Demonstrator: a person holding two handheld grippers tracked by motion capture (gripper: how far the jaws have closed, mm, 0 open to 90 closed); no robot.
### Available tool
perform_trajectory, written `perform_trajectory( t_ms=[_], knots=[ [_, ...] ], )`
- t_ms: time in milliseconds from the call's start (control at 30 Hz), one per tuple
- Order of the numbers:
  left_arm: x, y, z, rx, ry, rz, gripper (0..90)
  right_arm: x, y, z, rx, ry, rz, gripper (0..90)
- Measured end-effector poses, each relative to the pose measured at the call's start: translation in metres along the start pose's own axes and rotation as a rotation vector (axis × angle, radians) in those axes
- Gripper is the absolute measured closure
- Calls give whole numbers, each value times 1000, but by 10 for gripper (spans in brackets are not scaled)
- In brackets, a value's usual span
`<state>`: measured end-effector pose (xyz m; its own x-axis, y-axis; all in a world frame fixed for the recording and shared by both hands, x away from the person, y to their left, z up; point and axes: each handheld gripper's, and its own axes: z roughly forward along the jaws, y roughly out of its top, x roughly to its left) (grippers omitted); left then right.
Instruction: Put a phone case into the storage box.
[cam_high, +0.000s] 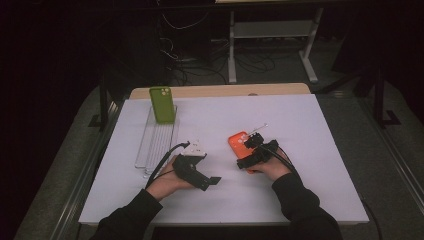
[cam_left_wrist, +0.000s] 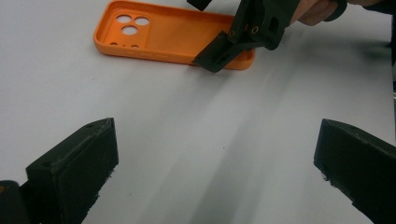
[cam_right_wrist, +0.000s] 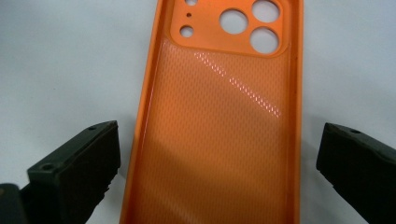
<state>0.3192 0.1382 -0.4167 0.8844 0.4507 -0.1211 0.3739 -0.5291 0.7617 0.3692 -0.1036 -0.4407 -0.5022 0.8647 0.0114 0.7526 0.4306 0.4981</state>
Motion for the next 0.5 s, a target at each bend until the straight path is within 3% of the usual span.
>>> perform_trajectory(
  t_ms=[233,500],
  knots=[
    [0,0,0,2,1,3,0,1,-1,2,18,11,-1,0],
    [0,0,1,3,0,-1,0,1,-4,0,2,27,-3,59]
  ],
)
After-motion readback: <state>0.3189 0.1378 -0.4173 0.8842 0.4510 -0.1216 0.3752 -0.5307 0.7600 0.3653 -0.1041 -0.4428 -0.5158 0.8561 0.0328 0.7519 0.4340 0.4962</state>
